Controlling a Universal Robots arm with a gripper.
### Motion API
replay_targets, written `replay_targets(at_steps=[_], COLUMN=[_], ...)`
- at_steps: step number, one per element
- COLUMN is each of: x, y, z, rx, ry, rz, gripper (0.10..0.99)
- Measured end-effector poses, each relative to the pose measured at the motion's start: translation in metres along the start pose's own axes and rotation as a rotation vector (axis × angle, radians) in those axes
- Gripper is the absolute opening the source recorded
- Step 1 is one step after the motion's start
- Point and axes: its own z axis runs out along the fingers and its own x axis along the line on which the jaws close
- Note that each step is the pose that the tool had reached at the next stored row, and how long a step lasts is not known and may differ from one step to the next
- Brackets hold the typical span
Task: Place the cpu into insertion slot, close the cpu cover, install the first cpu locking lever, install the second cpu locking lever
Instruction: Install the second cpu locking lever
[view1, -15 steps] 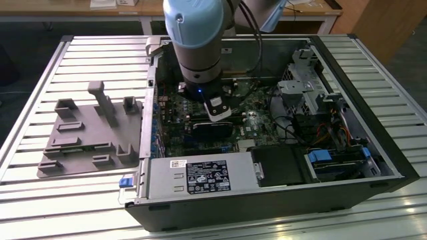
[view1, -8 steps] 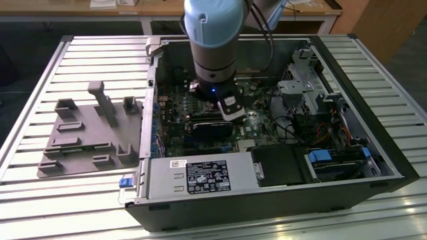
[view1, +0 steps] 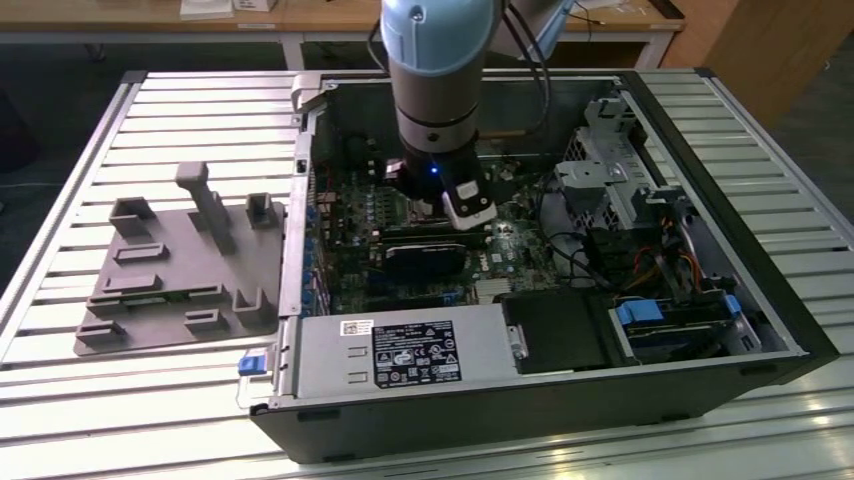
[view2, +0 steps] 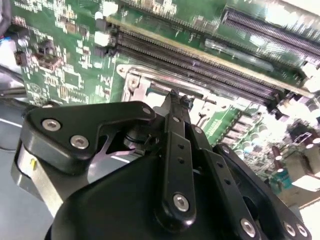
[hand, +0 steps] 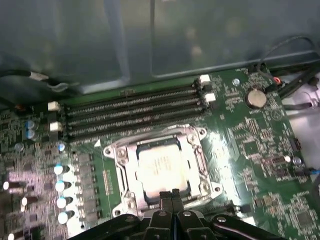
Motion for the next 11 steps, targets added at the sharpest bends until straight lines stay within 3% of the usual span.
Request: replay_targets(at_steps=[6,11], x=[0.0031,0.0027], y=[0.0171,0.0223], z=[0.0047,0.0052], rx=[0.019,0.030], ry=[-0.0041,-0.0055], rz=[-0.002,-0.003], gripper=[0.106,0.106])
